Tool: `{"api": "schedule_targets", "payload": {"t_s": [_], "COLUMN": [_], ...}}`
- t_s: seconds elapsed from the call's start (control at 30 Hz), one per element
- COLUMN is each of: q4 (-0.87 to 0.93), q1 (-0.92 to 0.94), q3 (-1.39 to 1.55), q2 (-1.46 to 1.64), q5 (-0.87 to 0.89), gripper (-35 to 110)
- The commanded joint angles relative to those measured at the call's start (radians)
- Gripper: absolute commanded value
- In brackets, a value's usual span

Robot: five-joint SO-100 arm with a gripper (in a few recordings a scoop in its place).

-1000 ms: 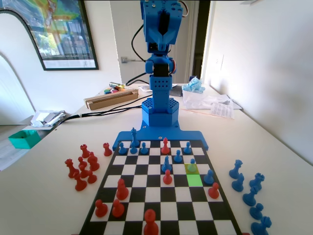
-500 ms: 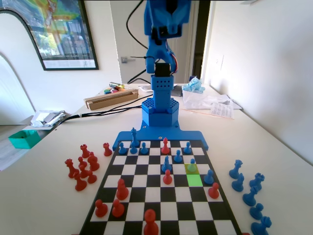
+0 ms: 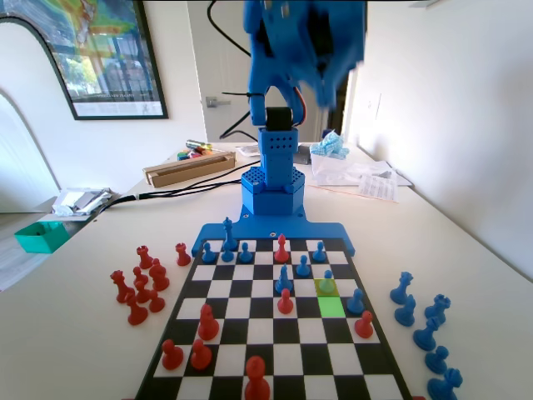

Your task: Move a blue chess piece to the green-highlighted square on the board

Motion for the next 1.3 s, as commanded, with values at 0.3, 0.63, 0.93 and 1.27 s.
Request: {"api": "schedule_targets", "payload": {"t_s": [0.3, 0.63, 0.93, 1.27], "q4": [-0.241, -0.402, -0.560, -0.577], "q1": [-0.017, -0.017, -0.028, -0.075], "q3": [0.161, 0.227, 0.328, 0.314], "q2": [-0.279, -0.462, -0.506, -0.560], "q5": [0.091, 0.046, -0.021, 0.012], "gripper": [4, 7, 10, 11]}}
